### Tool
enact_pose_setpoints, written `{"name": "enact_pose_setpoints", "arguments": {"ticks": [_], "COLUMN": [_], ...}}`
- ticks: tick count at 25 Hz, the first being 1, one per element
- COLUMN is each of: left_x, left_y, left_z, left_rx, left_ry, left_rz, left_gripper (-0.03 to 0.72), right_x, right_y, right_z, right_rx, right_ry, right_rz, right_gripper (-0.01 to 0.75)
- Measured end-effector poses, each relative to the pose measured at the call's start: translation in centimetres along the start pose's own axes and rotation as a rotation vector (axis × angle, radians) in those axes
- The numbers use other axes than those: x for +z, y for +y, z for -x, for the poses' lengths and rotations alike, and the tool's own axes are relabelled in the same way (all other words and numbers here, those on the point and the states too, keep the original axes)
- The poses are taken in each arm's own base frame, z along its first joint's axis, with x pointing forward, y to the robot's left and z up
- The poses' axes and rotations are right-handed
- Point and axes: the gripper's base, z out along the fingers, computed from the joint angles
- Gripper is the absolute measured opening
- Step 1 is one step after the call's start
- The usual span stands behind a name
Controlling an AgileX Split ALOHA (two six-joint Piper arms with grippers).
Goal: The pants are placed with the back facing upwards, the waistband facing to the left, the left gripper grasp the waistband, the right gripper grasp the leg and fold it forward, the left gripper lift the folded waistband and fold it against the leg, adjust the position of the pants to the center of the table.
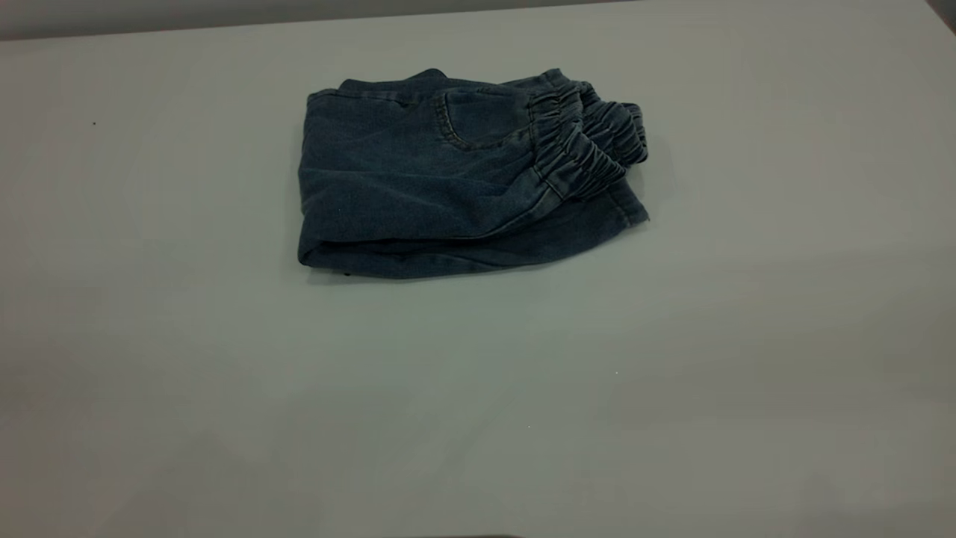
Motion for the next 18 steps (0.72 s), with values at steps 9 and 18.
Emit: {"name": "enact_pose_setpoints", "arguments": {"ticks": [9,18], "left_x": [1.9,2.8], "left_y": [-0.3,0.1], "left_z": [-3.8,-4.6], "left_rx": [-0.048,-0.104], "left_ry": [0.045,0.080], "left_rz": [-0.002,0.049], "left_gripper": [0.511,0.511], "right_x": [2.8,4.3], "right_y": [-2.5,-3.3], "right_z": [-2.6,-3.9], "right_rx": [-0.066,-0.062], "right_ry": [0.005,0.050], "right_rz": [-0.151,-0.173], "right_gripper": [0.421,0.421]}}
